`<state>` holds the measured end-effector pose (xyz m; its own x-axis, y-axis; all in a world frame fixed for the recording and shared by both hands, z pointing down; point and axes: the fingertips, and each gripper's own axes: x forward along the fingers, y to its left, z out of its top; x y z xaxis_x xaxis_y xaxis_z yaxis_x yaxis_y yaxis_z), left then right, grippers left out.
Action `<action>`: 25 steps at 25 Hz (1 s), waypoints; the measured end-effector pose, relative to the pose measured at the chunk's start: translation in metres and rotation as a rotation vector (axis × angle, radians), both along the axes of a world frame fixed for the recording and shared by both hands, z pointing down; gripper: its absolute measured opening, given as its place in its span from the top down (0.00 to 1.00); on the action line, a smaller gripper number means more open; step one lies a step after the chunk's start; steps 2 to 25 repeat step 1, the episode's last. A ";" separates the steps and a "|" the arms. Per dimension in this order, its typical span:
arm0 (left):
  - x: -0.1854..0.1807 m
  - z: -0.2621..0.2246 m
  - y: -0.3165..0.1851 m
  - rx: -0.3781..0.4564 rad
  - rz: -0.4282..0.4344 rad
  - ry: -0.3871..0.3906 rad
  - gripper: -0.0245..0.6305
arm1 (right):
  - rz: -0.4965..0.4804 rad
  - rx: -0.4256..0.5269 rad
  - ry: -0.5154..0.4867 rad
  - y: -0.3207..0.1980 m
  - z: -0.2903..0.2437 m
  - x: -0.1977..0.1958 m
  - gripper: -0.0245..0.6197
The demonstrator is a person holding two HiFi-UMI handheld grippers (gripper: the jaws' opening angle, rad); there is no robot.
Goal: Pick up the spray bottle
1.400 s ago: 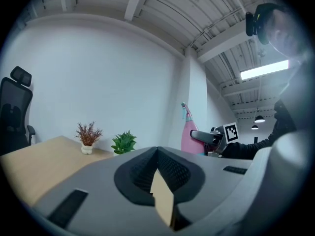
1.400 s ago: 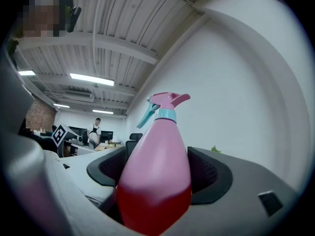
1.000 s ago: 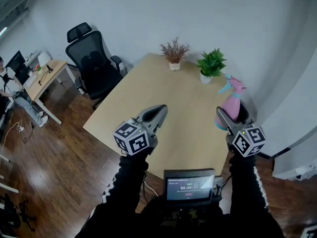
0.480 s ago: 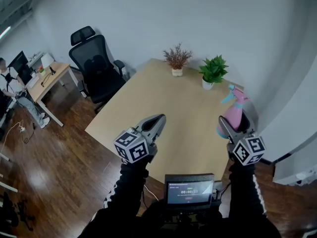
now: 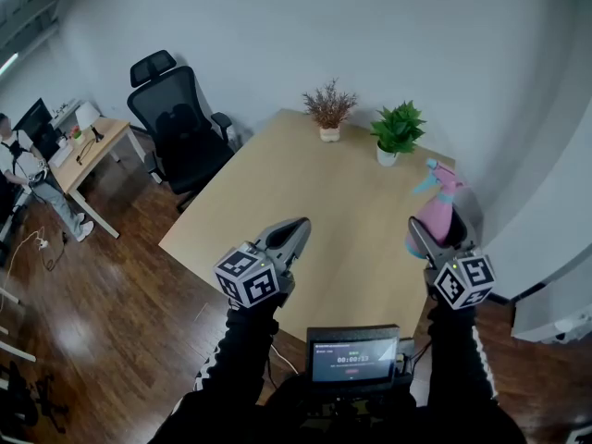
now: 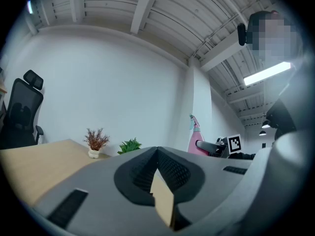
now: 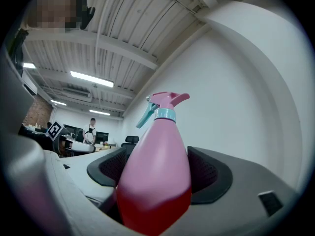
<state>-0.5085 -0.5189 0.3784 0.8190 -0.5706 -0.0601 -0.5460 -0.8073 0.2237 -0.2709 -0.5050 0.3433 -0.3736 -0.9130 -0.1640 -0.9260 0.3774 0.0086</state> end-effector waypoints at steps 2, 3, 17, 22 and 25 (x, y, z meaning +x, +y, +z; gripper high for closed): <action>0.000 0.000 0.000 -0.001 -0.001 0.000 0.96 | 0.000 0.001 0.000 -0.001 0.000 0.000 0.39; 0.000 0.000 0.000 -0.001 -0.001 0.000 0.96 | 0.000 0.001 0.000 -0.001 0.000 0.000 0.39; 0.000 0.000 0.000 -0.001 -0.001 0.000 0.96 | 0.000 0.001 0.000 -0.001 0.000 0.000 0.39; 0.000 0.000 0.000 -0.001 -0.001 0.000 0.96 | 0.000 0.001 0.000 -0.001 0.000 0.000 0.39; 0.000 0.000 0.000 -0.001 -0.001 0.000 0.96 | 0.000 0.001 0.000 -0.001 0.000 0.000 0.39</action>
